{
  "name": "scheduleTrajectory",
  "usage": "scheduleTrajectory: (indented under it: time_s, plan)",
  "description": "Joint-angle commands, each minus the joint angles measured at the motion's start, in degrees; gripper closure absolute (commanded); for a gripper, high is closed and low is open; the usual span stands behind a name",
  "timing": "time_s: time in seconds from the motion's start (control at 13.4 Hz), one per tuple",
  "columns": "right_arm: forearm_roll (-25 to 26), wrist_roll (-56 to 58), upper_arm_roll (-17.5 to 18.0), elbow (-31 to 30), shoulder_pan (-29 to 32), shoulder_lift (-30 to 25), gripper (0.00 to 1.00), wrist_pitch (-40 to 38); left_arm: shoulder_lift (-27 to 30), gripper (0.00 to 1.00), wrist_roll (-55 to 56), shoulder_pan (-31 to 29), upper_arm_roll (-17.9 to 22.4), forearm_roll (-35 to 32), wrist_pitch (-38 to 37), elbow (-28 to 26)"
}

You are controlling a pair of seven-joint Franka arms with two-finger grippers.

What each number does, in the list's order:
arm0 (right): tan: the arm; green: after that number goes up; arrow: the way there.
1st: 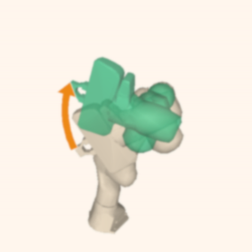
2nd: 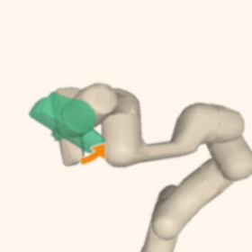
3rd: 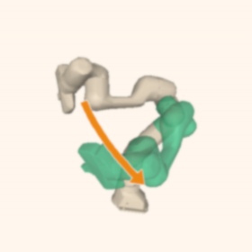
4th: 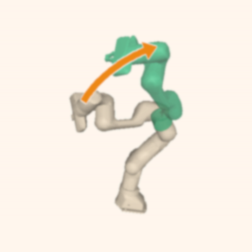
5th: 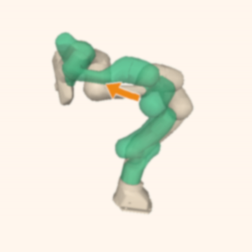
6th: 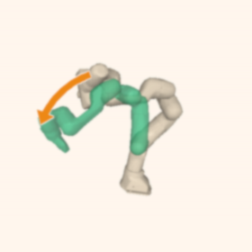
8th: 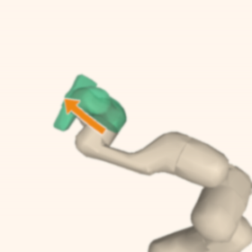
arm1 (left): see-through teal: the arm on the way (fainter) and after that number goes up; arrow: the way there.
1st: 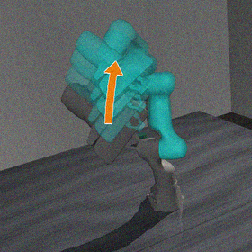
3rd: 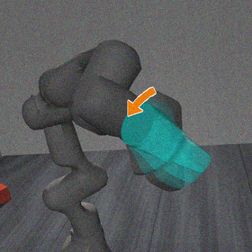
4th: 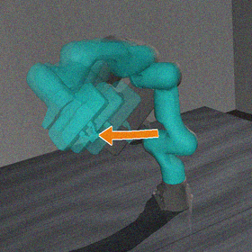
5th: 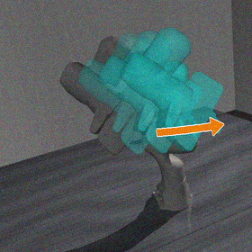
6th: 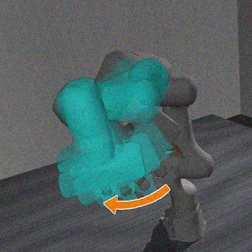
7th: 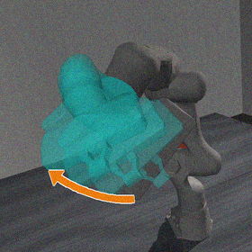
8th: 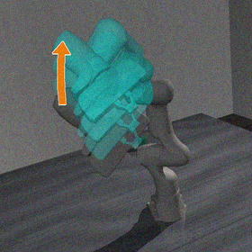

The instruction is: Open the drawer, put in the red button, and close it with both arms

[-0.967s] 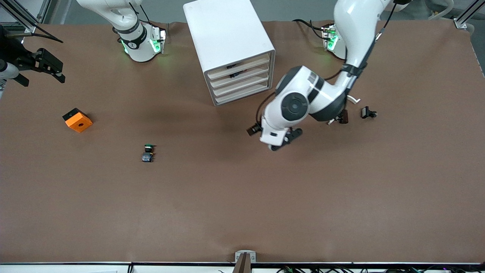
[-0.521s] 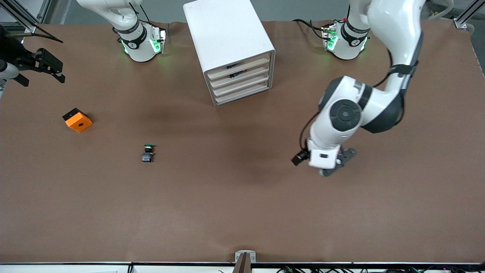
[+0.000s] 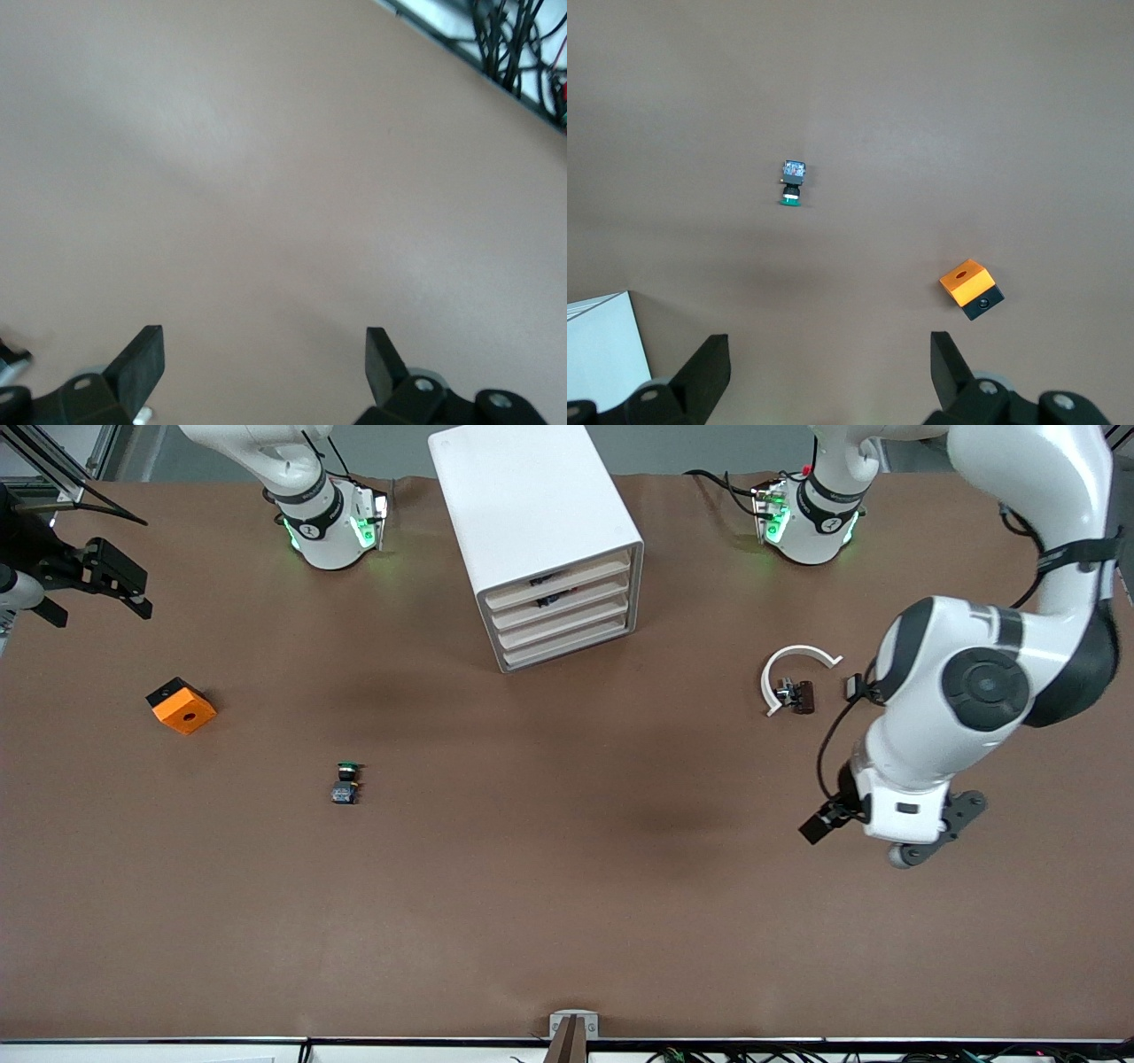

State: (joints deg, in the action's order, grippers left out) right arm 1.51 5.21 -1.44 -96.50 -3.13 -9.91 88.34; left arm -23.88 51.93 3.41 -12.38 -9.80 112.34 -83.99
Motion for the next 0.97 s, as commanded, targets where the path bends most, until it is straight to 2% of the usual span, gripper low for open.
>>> scheduleTrajectory:
  time_s: [0.0,0.37,0.74,0.89]
  plan:
    - [1.0,-0.3,0.1,1.0,0.0,0.2,0.0,-0.4,3.4,0.0,-5.4,-2.4,-0.5,-0.8,-3.1,-0.6]
    - [1.0,-0.4,0.2,0.8,-0.3,0.2,0.0,-0.4,8.5,0.0,-17.4,-7.7,-0.9,1.9,-11.3,-0.6]
    - [1.0,-0.6,0.4,0.8,-0.4,0.2,0.0,-0.4,15.2,0.0,-29.2,-8.0,0.0,2.9,-17.4,-1.3]
    - [1.0,-0.6,0.4,1.0,-0.4,0.2,0.0,-0.4,18.2,0.0,-32.1,-7.2,1.7,3.6,-20.6,-2.4]
